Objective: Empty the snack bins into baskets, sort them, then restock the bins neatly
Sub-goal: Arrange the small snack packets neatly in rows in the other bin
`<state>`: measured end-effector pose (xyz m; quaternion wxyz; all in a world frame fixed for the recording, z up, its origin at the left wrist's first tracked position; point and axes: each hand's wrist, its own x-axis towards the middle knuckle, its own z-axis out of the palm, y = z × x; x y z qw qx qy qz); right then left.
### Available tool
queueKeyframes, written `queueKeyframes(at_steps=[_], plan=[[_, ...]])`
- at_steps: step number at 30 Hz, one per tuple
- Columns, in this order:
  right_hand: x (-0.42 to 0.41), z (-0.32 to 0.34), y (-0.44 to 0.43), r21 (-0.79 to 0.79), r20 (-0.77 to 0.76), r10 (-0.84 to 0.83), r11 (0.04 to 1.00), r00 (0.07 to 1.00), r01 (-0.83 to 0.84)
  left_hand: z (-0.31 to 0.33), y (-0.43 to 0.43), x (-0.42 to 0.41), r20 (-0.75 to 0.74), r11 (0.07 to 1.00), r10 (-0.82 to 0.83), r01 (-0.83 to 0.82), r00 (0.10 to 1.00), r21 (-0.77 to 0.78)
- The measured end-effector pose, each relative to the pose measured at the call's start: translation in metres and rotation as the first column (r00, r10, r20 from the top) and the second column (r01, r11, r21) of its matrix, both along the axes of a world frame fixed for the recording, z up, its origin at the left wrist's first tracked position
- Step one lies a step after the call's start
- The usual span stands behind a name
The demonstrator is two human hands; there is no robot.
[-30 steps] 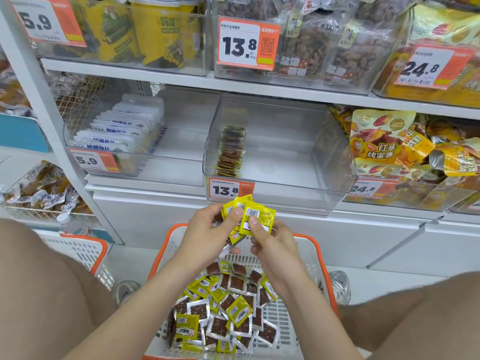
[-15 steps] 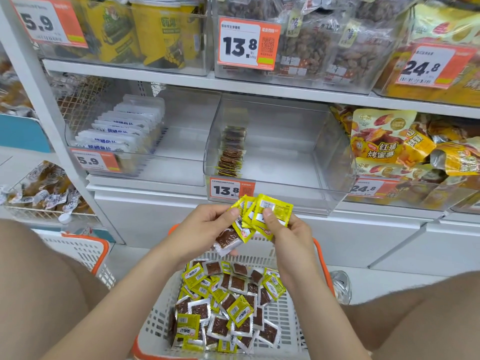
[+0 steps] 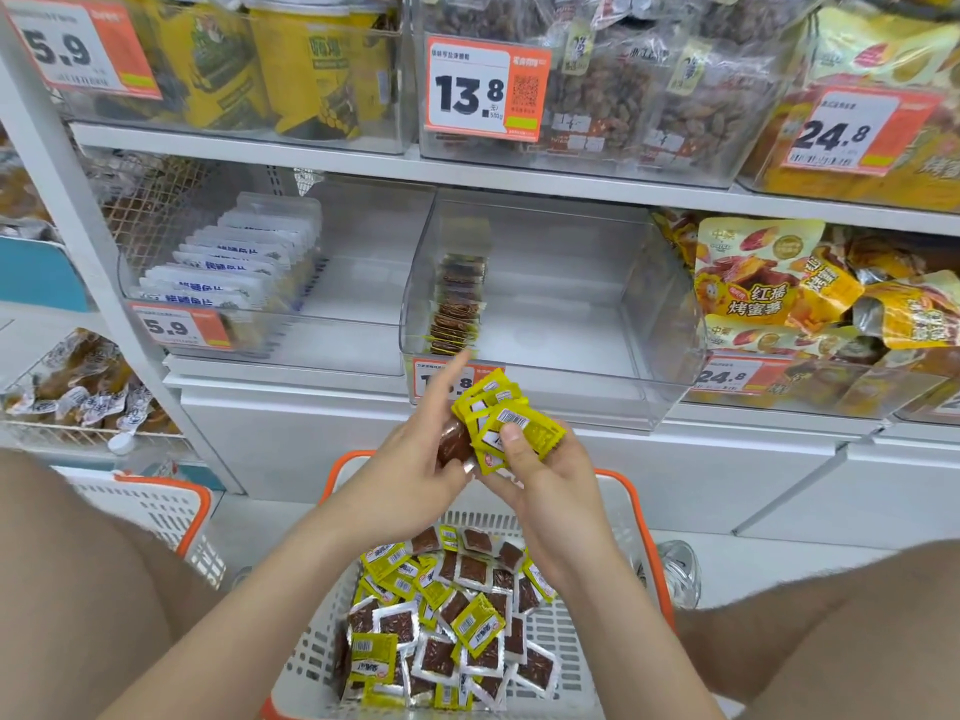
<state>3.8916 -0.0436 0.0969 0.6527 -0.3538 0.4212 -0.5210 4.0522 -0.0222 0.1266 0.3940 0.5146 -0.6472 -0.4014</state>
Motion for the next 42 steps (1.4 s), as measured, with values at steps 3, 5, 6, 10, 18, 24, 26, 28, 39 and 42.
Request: queueKeyframes(at_steps=[3,5,6,10,18,24,26,28,39,42], plan=[[0.001,-0.001,-0.002,0.004,0.029,-0.174,0.985,0.984,0.174,-0.008,-0.002,-0.002,0.087,0.923,0.344,-0.32,0.935,-0.215],[-0.001,0.0,-0.002,0.067,0.103,-0.251,0.967,0.963,0.245,-0.012,-0.004,0.001,0.081,0.869,0.389,-0.337,0.917,-0.362],[-0.002,0.003,-0.001,0.108,0.141,-0.271,0.96,0.952,0.257,-0.012,-0.005,0.003,0.125,0.858,0.363,-0.279,0.923,-0.43],[-0.004,0.007,-0.001,0.206,0.152,-0.264,0.951,0.952,0.231,-0.008,-0.004,0.006,0.269,0.826,0.352,-0.162,0.897,-0.54],[-0.01,0.012,-0.002,0.012,0.043,-0.061,0.998,0.997,0.061,-0.005,-0.007,0.003,-0.124,0.97,0.234,-0.239,0.964,-0.03],[-0.002,0.01,0.003,-0.244,-0.27,-0.013,0.968,0.963,-0.056,0.009,-0.001,0.0,-0.393,0.987,0.148,-0.11,0.908,0.119],[0.005,0.007,0.008,-0.248,-0.327,0.002,0.965,0.945,-0.088,0.008,-0.001,-0.004,-0.435,0.983,0.167,-0.115,0.885,0.144],[0.017,0.004,0.015,-0.185,-0.292,0.049,0.977,0.955,-0.107,0.006,0.002,-0.013,-0.466,0.982,0.155,-0.083,0.871,0.17],[0.011,0.017,0.022,-0.351,-0.685,0.03,0.862,0.728,-0.365,0.005,0.004,-0.025,-0.549,0.919,0.394,-0.316,0.737,0.235],[0.009,0.023,0.03,-0.343,-0.772,0.085,0.779,0.63,-0.525,0.007,0.005,-0.025,-0.591,0.9,0.436,-0.307,0.679,0.311]])
